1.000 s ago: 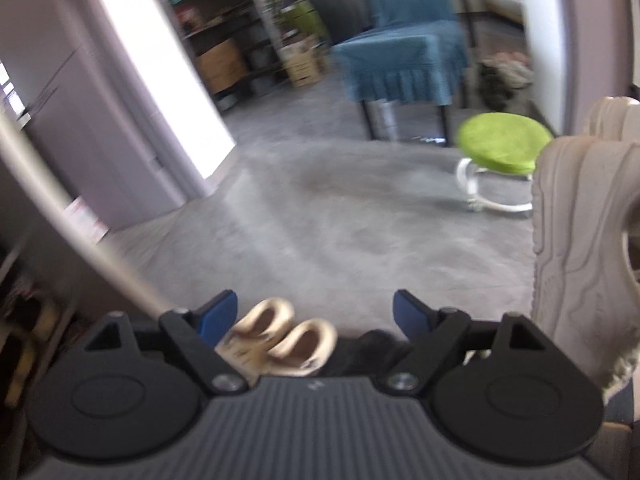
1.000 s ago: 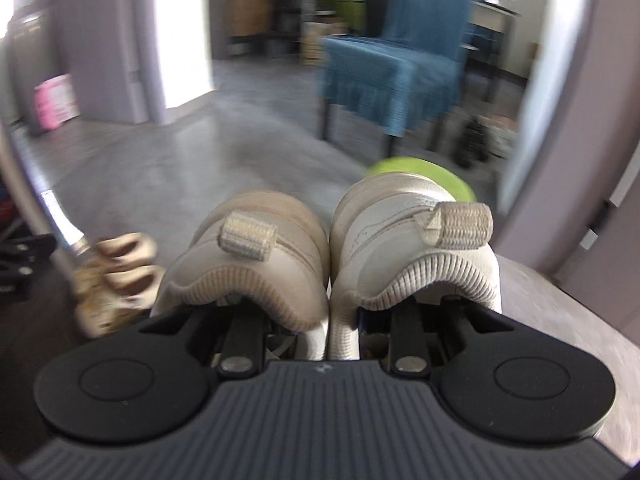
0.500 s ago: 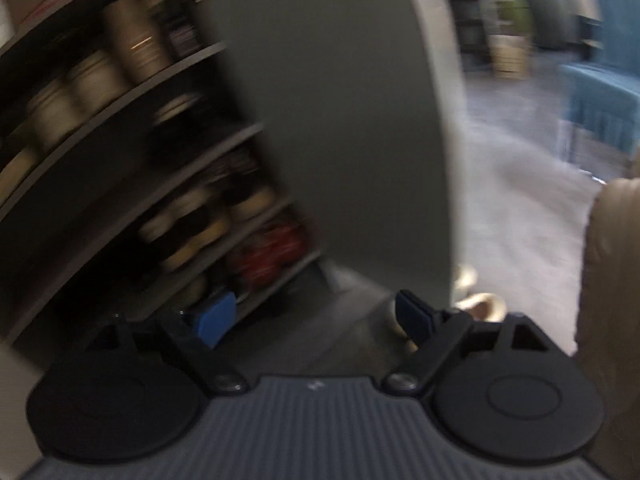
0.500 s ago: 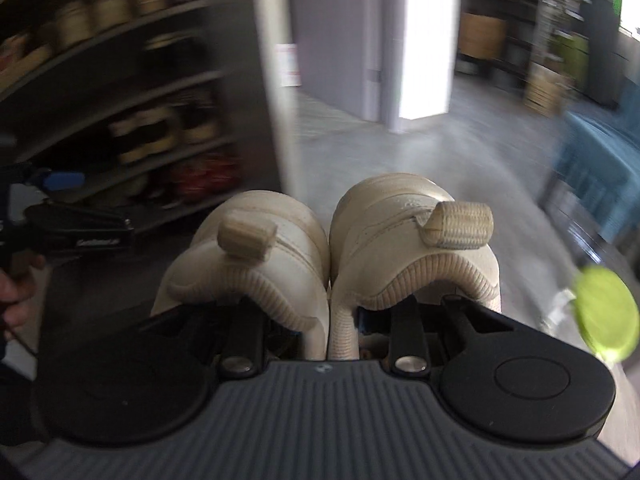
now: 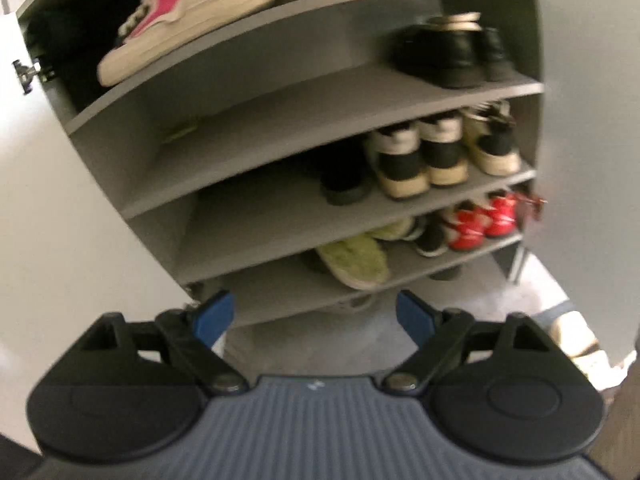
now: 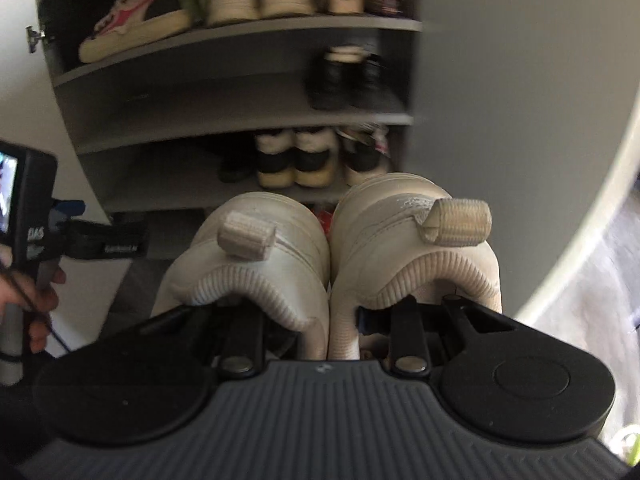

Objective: Organize scattered shoes
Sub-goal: 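Push the held sneakers onto the lower cabinet shelf with the right tool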

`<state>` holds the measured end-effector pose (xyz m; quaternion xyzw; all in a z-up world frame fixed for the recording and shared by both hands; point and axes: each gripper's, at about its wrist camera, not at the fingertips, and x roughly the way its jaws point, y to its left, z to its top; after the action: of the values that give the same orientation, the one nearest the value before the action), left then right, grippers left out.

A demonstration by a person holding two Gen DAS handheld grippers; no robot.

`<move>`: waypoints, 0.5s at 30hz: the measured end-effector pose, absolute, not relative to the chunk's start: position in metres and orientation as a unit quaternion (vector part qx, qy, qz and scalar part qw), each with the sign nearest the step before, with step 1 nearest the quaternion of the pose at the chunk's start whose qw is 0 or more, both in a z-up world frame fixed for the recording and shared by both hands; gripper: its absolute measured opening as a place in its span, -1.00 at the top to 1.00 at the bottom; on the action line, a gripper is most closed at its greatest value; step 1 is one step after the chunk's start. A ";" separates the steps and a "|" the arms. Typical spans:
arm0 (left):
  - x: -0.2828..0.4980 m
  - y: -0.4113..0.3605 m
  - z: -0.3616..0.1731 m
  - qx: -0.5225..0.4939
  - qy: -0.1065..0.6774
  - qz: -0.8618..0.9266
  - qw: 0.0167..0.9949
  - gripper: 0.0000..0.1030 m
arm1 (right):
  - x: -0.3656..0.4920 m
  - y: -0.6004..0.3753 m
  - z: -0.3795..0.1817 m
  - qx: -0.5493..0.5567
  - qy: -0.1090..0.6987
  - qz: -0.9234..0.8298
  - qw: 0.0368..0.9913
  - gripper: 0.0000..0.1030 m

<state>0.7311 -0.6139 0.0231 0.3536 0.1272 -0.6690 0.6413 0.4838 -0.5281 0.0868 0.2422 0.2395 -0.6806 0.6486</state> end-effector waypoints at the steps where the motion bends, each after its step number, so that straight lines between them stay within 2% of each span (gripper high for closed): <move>1: 0.736 -0.617 0.023 0.354 0.125 -0.668 0.642 -0.73 | 0.494 -0.544 0.089 0.239 0.238 -0.676 0.655 0.44; 9: 0.794 -0.649 0.015 0.358 0.105 -0.664 0.648 -0.73 | 0.580 -0.672 0.097 0.205 0.223 -0.647 0.699 0.44; 15: 0.832 -0.658 0.006 0.356 0.124 -0.652 0.658 -0.73 | 0.625 -0.727 0.081 0.193 0.214 -0.643 0.710 0.44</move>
<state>0.8316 -0.6578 0.0058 0.3564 0.1237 -0.6521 0.6576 0.6247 -0.7270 0.0809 0.1934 0.2136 -0.6430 0.7096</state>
